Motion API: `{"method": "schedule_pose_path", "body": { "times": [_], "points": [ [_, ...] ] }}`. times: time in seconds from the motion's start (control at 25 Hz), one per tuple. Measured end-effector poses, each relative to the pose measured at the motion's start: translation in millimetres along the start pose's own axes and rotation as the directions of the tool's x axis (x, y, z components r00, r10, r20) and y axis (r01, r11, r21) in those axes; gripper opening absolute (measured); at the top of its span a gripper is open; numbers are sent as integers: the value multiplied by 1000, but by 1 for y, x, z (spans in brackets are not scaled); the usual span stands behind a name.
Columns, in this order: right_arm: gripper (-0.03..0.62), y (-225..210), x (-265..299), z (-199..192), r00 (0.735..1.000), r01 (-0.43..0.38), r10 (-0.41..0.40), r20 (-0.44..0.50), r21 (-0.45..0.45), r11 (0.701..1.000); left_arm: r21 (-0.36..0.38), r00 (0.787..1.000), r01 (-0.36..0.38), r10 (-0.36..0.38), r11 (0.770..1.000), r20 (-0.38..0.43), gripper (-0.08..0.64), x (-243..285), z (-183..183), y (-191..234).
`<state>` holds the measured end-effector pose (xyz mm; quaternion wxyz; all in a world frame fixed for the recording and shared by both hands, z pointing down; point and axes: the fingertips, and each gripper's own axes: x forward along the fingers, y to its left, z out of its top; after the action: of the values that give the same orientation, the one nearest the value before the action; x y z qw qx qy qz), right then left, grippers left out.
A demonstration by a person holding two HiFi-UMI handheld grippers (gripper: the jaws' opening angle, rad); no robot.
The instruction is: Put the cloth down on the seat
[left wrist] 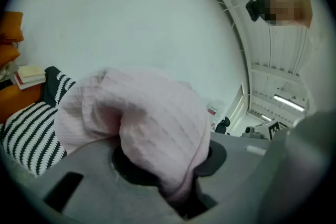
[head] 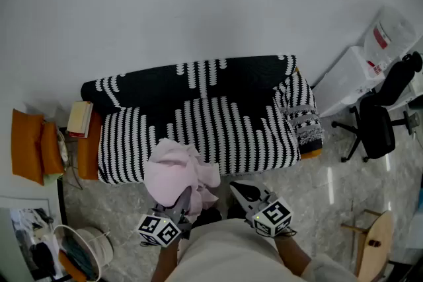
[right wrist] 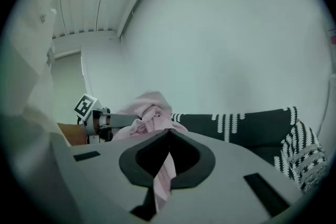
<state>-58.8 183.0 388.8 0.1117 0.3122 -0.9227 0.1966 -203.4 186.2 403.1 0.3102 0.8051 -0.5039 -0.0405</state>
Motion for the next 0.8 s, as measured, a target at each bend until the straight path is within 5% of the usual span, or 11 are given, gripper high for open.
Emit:
{"method": "schedule_pose_path", "body": {
  "times": [0.36,0.8],
  "points": [
    [8,-44,-31,8,995,85,-84,57,-16,996,-56,1000,16,-16,998,6,127,23,-5,-25],
    [8,-52,-53,2,993,64,-69,93,53,997,-41,999,34,-36,999,-38,127,38,-26,-61]
  ]
}}
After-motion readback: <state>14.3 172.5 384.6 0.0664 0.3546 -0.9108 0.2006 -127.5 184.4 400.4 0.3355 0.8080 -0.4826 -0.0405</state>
